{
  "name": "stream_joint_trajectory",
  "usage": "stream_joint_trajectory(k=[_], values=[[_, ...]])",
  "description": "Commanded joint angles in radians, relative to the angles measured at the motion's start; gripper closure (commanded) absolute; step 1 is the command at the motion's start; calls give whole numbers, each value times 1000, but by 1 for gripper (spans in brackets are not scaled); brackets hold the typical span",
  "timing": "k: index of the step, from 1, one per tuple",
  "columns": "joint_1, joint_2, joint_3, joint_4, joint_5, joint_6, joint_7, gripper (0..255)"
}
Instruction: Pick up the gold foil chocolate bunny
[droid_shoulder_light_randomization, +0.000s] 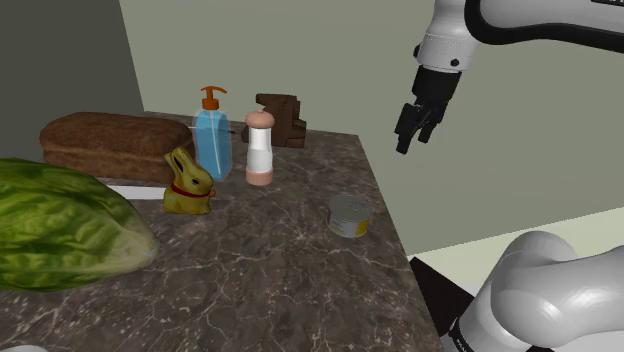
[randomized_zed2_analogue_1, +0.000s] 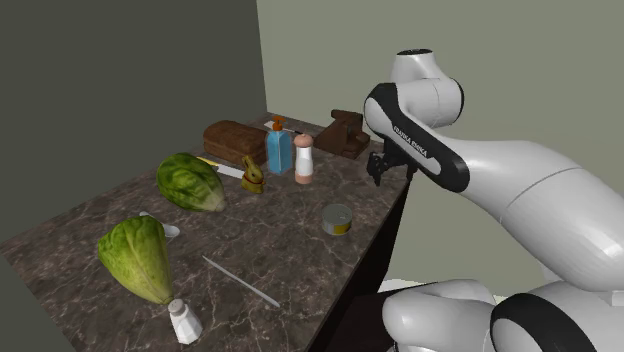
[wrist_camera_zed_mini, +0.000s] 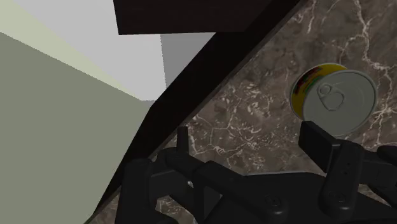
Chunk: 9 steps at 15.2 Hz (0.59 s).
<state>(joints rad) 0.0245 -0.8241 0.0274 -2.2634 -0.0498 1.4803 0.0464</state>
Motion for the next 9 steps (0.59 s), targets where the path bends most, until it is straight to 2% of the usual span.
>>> stream_joint_trajectory(k=[1, 9], values=[[0, 0, 0, 0, 0, 0, 0, 0], [49, 204, 100, 100, 68, 132, 66, 0]])
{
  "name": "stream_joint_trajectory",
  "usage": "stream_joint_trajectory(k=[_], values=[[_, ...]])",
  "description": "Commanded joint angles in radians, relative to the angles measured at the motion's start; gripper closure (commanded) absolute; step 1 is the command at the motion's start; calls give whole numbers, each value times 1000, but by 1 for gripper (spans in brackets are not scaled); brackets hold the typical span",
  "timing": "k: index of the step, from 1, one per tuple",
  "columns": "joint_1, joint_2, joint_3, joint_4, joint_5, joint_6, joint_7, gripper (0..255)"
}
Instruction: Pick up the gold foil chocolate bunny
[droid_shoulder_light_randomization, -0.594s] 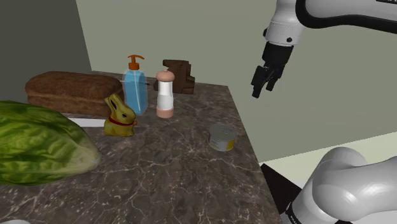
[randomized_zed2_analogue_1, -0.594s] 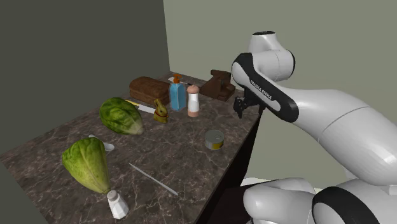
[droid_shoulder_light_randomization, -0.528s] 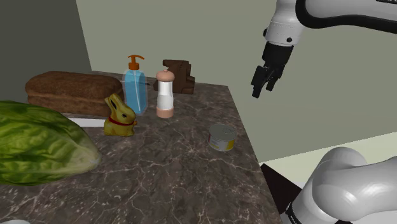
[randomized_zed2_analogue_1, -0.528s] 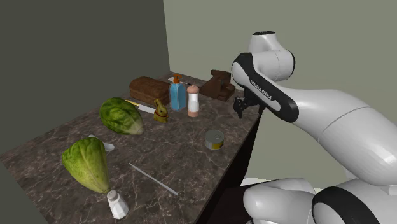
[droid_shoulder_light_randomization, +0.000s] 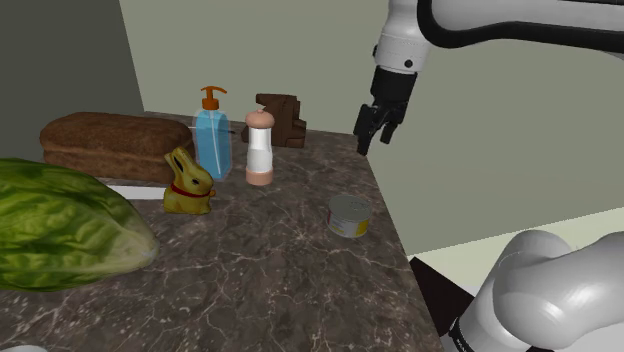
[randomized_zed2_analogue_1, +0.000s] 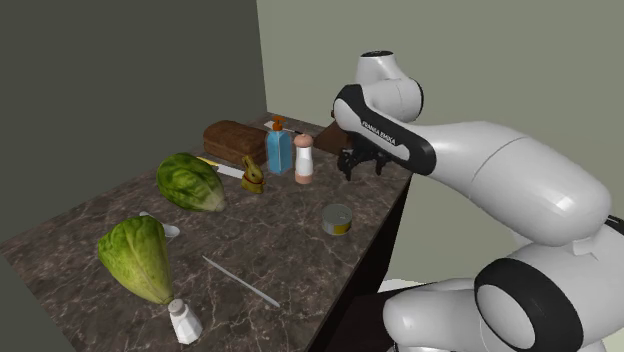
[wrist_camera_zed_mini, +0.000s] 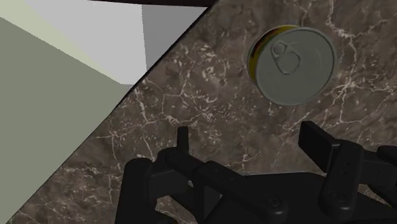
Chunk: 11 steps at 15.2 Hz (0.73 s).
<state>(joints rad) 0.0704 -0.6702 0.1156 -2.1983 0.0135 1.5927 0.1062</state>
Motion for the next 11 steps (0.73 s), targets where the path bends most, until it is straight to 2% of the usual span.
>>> stream_joint_trajectory(k=[1, 11], values=[[8, 77, 24, 52, 11, 34, 14, 0], [52, 366, 149, 277, 19, 139, 98, 0]])
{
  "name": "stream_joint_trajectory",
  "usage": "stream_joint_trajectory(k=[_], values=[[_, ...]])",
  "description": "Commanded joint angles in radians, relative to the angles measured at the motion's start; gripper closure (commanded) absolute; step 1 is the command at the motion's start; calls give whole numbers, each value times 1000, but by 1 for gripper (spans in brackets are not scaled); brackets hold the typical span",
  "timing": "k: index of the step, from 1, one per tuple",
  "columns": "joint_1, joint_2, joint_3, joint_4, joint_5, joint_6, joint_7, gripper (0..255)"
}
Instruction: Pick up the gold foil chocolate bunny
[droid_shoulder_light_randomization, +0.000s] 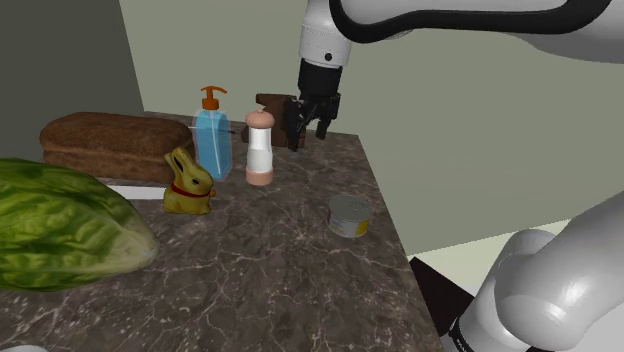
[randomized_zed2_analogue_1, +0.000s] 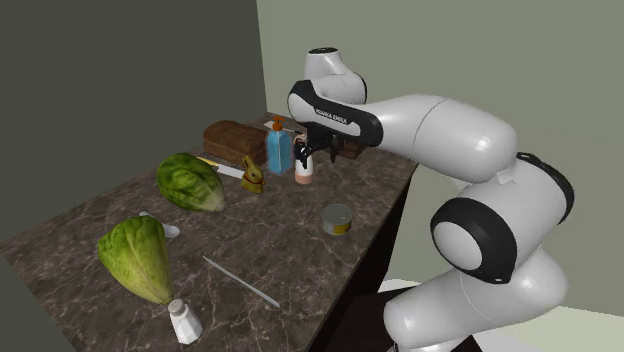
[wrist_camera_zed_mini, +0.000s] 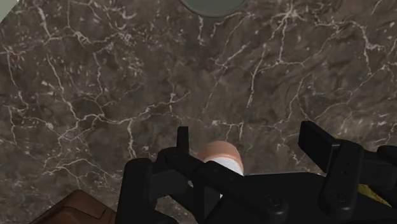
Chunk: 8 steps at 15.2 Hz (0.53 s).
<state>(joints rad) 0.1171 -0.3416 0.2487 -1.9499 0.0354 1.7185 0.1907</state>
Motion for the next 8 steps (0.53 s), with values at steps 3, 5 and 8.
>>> stream_joint_trajectory(k=[3, 5, 8], values=[[19, 132, 53, 117, -19, 29, 43, 0], [30, 198, 78, 182, -36, 35, 63, 0], [51, 301, 112, 291, -70, 36, 95, 0]])
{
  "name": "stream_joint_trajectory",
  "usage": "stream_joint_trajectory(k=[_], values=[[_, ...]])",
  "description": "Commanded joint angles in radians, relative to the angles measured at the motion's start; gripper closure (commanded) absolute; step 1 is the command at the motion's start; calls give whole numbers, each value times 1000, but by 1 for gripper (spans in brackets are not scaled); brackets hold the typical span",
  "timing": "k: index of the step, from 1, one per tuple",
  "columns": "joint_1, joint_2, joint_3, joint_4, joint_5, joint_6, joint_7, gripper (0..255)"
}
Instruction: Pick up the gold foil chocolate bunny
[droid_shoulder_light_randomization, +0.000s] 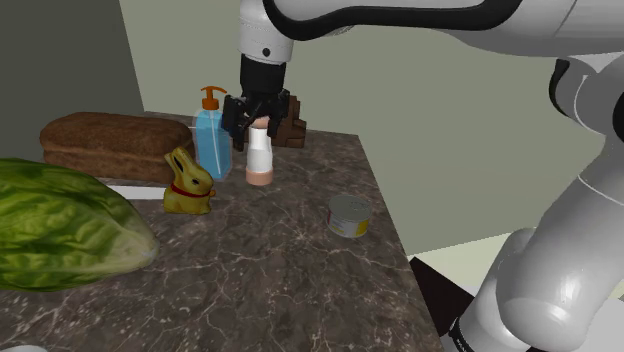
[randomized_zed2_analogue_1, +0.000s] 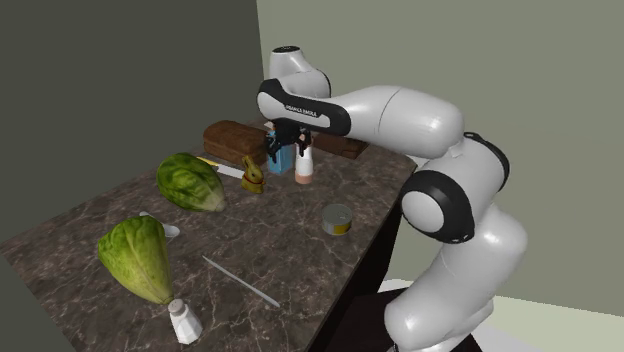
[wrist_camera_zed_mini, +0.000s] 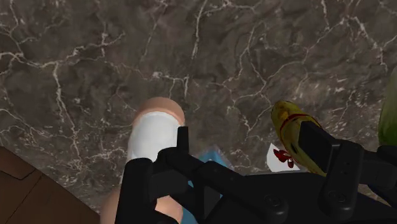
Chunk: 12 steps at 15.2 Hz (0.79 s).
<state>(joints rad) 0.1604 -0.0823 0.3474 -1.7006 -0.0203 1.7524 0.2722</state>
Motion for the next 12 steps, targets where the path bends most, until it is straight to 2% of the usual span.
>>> stream_joint_trajectory(k=[1, 6, 10, 12], values=[[17, 78, 24, 81, -27, 1, 25, 0], [81, 271, 68, 309, -111, -32, 77, 0], [166, 453, 87, 553, -194, -95, 106, 0], [169, 456, 84, 545, -195, -82, 107, 0]])
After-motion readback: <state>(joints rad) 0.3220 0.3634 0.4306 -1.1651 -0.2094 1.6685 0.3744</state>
